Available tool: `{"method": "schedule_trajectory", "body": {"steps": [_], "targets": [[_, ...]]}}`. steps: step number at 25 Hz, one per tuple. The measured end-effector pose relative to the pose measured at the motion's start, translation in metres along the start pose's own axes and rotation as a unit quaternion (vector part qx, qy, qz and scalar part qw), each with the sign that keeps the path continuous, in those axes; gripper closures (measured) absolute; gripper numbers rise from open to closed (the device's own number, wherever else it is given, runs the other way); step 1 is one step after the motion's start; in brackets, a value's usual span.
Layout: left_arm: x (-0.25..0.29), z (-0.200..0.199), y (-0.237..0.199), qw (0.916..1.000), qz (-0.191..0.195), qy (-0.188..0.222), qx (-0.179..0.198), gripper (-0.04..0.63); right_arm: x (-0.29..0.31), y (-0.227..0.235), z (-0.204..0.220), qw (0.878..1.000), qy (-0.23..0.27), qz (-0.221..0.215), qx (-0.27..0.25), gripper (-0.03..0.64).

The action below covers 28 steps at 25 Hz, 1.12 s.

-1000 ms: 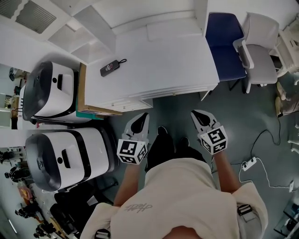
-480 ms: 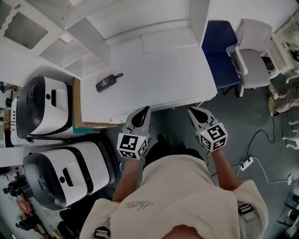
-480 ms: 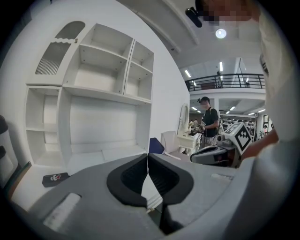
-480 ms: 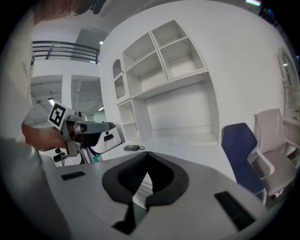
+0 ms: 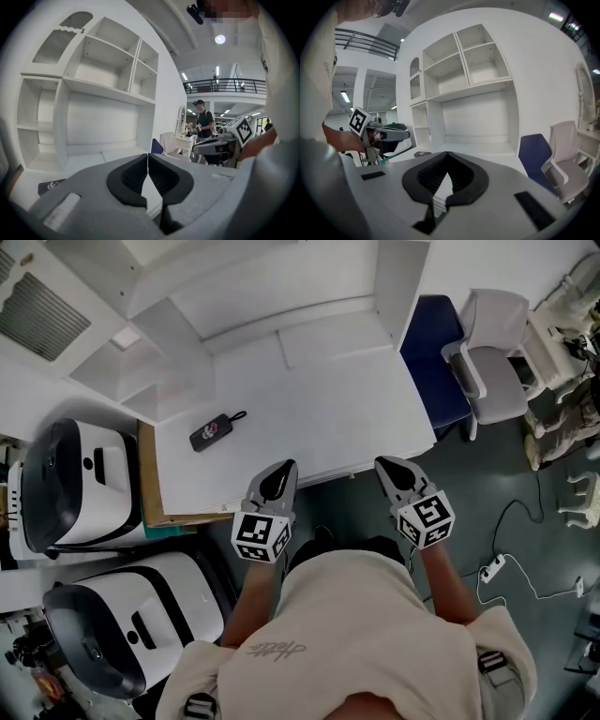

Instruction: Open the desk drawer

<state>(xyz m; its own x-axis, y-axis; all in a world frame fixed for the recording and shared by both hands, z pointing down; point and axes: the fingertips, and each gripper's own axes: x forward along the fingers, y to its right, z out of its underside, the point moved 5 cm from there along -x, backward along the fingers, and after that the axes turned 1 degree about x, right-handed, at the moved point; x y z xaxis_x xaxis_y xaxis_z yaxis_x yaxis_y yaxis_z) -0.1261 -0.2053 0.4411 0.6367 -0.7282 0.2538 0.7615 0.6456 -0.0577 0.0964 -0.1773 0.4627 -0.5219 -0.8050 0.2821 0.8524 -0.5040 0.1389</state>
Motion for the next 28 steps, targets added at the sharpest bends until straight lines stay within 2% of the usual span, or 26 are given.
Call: {"method": "schedule_trajectory", "body": {"steps": [5, 8, 12, 18, 22, 28], "targets": [[0.011, 0.008, -0.009, 0.9996, 0.027, -0.006, -0.001, 0.580, 0.008, -0.004, 0.006, 0.999, 0.005, 0.017, 0.040, 0.615], [0.015, 0.004, -0.011, 0.9995, 0.030, -0.003, -0.005, 0.580, 0.014, -0.006, 0.002, 0.999, 0.003, 0.011, 0.032, 0.615], [0.020, -0.007, -0.006, 0.9999, 0.016, 0.004, -0.002, 0.580, 0.018, 0.001, -0.009, 1.000, 0.003, -0.013, 0.011, 0.615], [0.031, -0.029, 0.010, 0.9999, -0.013, 0.008, 0.001, 0.580, 0.015, 0.033, -0.021, 1.000, -0.007, -0.025, -0.004, 0.615], [0.034, -0.038, 0.014, 0.9992, -0.039, 0.011, -0.002, 0.580, 0.012, 0.048, -0.028, 0.999, 0.010, -0.047, -0.011, 0.615], [0.032, -0.042, 0.025, 0.9985, -0.055, 0.006, 0.002, 0.580, 0.006, 0.053, -0.038, 0.997, 0.032, -0.065, -0.030, 0.614]]}}
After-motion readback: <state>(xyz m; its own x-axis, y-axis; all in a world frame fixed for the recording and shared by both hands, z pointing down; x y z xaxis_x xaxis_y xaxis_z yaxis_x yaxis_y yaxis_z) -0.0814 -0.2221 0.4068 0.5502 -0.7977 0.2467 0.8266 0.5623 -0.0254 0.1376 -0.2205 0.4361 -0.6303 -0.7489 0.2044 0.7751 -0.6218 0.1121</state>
